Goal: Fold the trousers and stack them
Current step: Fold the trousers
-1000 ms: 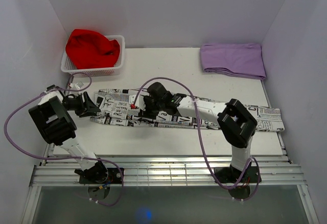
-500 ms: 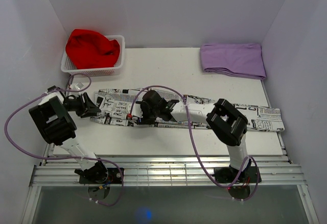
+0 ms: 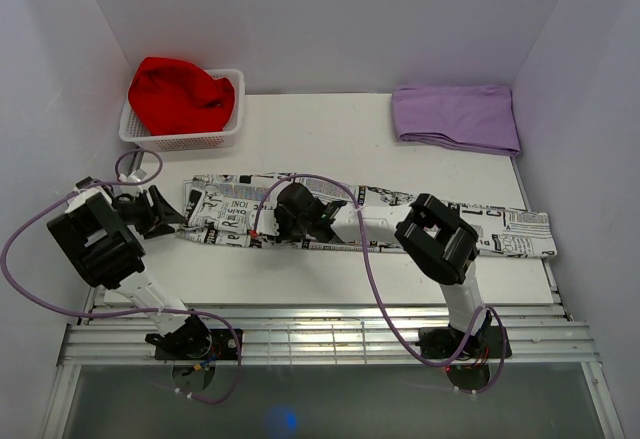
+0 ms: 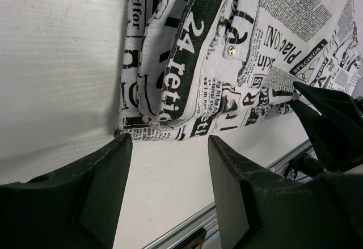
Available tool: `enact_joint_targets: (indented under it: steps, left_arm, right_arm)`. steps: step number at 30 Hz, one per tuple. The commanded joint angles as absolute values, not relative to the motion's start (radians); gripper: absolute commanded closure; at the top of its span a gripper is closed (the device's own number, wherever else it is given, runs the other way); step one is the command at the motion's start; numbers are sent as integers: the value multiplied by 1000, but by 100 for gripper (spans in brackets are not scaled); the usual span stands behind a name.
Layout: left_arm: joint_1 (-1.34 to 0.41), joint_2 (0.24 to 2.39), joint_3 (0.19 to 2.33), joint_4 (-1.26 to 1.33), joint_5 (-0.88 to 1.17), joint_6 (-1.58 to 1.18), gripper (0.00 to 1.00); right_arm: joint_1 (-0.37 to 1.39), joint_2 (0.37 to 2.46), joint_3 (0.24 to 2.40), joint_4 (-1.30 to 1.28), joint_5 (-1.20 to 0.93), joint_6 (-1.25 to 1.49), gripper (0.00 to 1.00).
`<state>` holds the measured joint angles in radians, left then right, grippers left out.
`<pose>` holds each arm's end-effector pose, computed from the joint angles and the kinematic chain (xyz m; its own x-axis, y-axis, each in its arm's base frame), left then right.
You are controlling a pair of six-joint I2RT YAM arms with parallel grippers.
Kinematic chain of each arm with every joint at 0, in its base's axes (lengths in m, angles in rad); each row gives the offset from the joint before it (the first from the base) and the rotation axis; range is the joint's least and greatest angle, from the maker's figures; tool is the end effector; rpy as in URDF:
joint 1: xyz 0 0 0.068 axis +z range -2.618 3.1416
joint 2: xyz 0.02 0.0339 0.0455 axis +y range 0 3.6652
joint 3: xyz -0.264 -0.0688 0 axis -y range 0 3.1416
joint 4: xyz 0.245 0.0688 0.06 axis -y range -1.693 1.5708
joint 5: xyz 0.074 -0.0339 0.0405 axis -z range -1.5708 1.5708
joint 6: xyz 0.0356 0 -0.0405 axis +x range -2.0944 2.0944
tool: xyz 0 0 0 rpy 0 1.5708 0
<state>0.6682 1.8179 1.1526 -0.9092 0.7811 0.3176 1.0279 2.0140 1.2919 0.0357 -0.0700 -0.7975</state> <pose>0.2620 0.1749 0.1662 -0.8837 -0.4150 -0.2163 -0.1748 0.7215 -0.6700 0.2259 0.3792 0.1657 0.4025 -0.7147 -0.5720 -0.8504 -0.0607 -0.5226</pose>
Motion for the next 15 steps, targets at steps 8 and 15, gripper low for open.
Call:
enact_joint_targets:
  steps: [8, 15]
  left_arm:
    - [661, 1822, 1157, -887, 854, 316, 37]
    - [650, 1864, 1161, -865, 847, 296, 41]
  right_arm:
    - [1032, 2014, 1305, 83, -55, -784, 92]
    - [1031, 1997, 1330, 71, -72, -759, 92]
